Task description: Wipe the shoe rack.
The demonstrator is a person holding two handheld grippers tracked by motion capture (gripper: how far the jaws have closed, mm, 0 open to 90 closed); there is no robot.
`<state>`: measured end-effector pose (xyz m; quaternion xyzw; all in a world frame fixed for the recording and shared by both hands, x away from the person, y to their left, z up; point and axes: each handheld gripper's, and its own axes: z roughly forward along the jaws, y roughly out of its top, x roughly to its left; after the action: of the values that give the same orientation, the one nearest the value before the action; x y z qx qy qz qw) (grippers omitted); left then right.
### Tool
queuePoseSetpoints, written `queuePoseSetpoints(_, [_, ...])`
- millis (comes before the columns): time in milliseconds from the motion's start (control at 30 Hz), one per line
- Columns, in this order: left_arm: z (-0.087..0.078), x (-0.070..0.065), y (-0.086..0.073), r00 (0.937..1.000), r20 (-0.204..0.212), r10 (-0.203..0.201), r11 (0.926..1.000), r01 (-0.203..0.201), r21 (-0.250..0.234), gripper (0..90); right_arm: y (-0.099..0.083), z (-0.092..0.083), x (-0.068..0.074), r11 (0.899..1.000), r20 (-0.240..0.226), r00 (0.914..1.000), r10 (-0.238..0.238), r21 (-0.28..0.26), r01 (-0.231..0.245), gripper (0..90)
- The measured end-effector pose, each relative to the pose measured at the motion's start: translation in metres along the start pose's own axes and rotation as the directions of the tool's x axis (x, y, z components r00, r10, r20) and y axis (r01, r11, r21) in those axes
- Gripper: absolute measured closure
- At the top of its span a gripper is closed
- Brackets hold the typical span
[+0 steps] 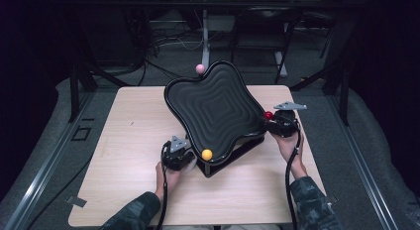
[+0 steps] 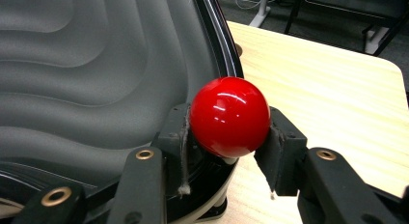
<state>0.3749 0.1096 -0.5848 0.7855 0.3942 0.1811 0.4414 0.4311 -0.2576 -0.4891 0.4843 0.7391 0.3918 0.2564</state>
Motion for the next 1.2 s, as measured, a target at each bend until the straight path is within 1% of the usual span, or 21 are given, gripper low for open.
queuePoseSetpoints(100, [-0.002,-0.004,-0.001,0.9999,0.013,-0.003,1.0,0.003,-0.001,85.9,0.0,0.0,0.001,1.0,0.003,1.0,0.001,0.002,-0.001,57.5])
queuePoseSetpoints(133, [-0.002,-0.005,-0.002,0.9998,0.015,-0.009,0.9999,0.009,-0.005,85.9,0.0,0.0,0.001,1.0,0.001,1.0,0.001,0.003,-0.001,57.4])
queuePoseSetpoints(167, [-0.003,-0.007,-0.003,0.9997,0.02,-0.016,0.9999,0.016,0.003,85.9,0.0,0.0,0.0,1.0,0.0,1.0,0.001,0.003,-0.001,57.5])
queuePoseSetpoints(200, [-0.004,-0.009,-0.003,0.9996,0.024,-0.014,0.9999,0.014,-0.005,85.9,0.0,0.0,0.0,1.0,0.001,1.0,0.002,0.002,-0.002,57.4])
queuePoseSetpoints(300, [-0.006,-0.018,-0.005,0.9992,0.039,-0.001,1.0,0.001,-0.004,85.9,0.0,-0.001,0.001,1.0,-0.001,1.0,0.004,0.001,-0.004,57.5])
queuePoseSetpoints(467, [-0.009,-0.036,-0.009,0.9969,0.069,0.036,0.9993,-0.036,-0.001,85.9,0.0,-0.001,0.0,1.0,-0.003,0.9999,0.011,-0.003,-0.011,57.9])
queuePoseSetpoints(500, [-0.01,-0.038,-0.009,0.9962,0.074,0.046,0.9989,-0.046,-0.004,86.0,0.0,-0.001,0.0,1.0,-0.003,1.0,0.007,-0.001,-0.007,58.3])
queuePoseSetpoints(533, [-0.01,-0.04,-0.009,0.9962,0.077,0.041,0.9991,-0.041,-0.001,85.9,0.0,-0.001,0.001,1.0,0.0,1.0,0.005,0.0,-0.005,58.8])
queuePoseSetpoints(600, [-0.011,-0.039,-0.009,0.9961,0.074,0.048,0.9988,-0.048,-0.006,85.9,0.0,-0.001,0.001,1.0,0.005,1.0,0.003,0.001,-0.003,59.2])
queuePoseSetpoints(667, [-0.01,-0.035,-0.009,0.9967,0.05,0.064,0.9979,-0.064,-0.009,85.9,0.0,-0.001,0.002,1.0,0.011,0.9999,-0.001,0.003,0.001,59.3])
queuePoseSetpoints(767, [-0.008,-0.019,-0.006,0.9986,0.007,0.052,0.9986,-0.052,-0.009,85.9,0.0,0.0,0.001,1.0,0.014,0.9999,-0.003,0.0,0.003,59.4])
queuePoseSetpoints(833, [-0.006,-0.006,-0.004,0.9993,-0.011,0.037,0.9993,-0.037,-0.007,85.9,0.0,0.0,0.001,1.0,0.011,0.9999,-0.005,-0.001,0.005,59.4])
queuePoseSetpoints(867, [-0.004,0.0,-0.003,0.9999,0.007,0.012,0.9999,-0.012,-0.003,85.9,0.0,0.0,0.001,1.0,0.012,0.9999,-0.002,-0.001,0.002,59.4])
queuePoseSetpoints(900, [-0.002,0.005,-0.001,0.9998,0.019,0.001,1.0,-0.001,-0.006,85.9,0.0,0.0,0.001,1.0,0.011,0.9999,-0.001,-0.001,0.001,59.4])
queuePoseSetpoints(933, [-0.001,0.007,0.0,0.9998,0.0,0.022,0.9998,-0.022,-0.005,85.8,0.0,0.0,0.001,1.0,0.01,1.0,-0.001,-0.001,0.001,59.4])
queuePoseSetpoints(967, [0.001,0.01,0.001,0.9994,0.004,0.033,0.9995,-0.033,-0.002,85.9,0.001,0.0,0.001,1.0,0.009,1.0,-0.001,0.0,0.001,59.4])
queuePoseSetpoints(1000, [0.003,0.013,0.003,0.9995,0.009,0.032,0.9995,-0.032,-0.001,85.9,0.001,0.0,0.001,1.0,0.009,1.0,-0.003,0.0,0.003,59.4])
queuePoseSetpoints(1033, [0.005,0.016,0.004,0.9996,0.001,0.027,0.9996,-0.027,-0.002,85.9,0.001,0.0,0.001,1.0,0.01,0.9999,-0.004,-0.001,0.004,59.4])
queuePoseSetpoints(1100, [0.007,0.023,0.006,0.9999,0.009,-0.005,1.0,0.005,-0.003,85.9,0.001,0.001,0.001,1.0,0.012,0.9999,-0.003,-0.002,0.003,59.4])
queuePoseSetpoints(1167, [0.008,0.029,0.008,0.9998,-0.01,-0.018,0.9998,0.018,0.0,85.9,0.001,0.001,0.001,1.0,0.01,0.9999,-0.002,-0.001,0.002,59.4])
queuePoseSetpoints(1200, [0.01,0.032,0.008,0.9996,-0.012,-0.027,0.9996,0.027,-0.007,85.9,0.001,0.001,0.001,1.0,0.01,0.9999,-0.003,-0.001,0.003,59.4])
